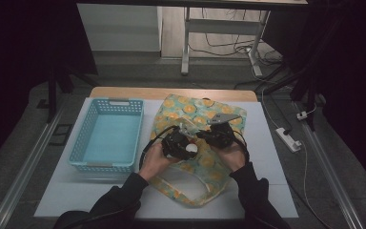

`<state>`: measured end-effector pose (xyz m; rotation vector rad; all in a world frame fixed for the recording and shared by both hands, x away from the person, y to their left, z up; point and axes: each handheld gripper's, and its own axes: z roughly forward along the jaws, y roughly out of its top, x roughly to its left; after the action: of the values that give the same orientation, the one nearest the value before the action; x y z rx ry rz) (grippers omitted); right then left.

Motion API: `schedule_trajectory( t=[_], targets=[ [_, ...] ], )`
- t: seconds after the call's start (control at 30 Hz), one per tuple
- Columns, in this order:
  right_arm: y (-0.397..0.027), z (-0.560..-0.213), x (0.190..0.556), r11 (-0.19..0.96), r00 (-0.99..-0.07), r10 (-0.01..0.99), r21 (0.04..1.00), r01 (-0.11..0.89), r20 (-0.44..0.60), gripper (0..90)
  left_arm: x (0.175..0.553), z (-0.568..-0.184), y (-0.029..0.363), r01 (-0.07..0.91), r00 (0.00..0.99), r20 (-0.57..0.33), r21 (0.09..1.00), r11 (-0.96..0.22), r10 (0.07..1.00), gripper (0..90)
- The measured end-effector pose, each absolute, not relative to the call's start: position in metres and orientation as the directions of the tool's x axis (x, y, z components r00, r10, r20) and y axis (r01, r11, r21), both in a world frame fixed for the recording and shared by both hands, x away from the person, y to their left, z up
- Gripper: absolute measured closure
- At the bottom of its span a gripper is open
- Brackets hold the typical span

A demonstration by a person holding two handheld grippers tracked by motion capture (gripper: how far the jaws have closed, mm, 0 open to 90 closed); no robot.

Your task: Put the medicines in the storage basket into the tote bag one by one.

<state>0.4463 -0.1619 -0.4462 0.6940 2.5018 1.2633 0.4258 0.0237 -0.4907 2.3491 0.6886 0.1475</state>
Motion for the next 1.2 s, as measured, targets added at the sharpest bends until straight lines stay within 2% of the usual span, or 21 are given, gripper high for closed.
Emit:
schedule_trajectory(
  t=[0.3,0.6,1.2],
  targets=[
    [-0.162,-0.446,0.446,0.512,-0.855,0.518,0.806,0.298,-0.013,90.0,0.429,-0.497,0.023,0.447,0.85,-0.095,0.653,-0.611,0.519,49.1],
    [-0.162,-0.446,0.446,0.511,-0.856,0.517,0.806,0.298,-0.012,90.0,0.426,-0.488,0.03,0.484,0.829,-0.151,0.674,-0.557,0.538,31.4],
    [-0.161,-0.446,0.445,0.513,-0.856,0.516,0.805,0.298,-0.012,90.0,0.405,-0.475,0.055,0.505,0.824,-0.204,0.689,-0.52,0.529,9.0]
  ],
)
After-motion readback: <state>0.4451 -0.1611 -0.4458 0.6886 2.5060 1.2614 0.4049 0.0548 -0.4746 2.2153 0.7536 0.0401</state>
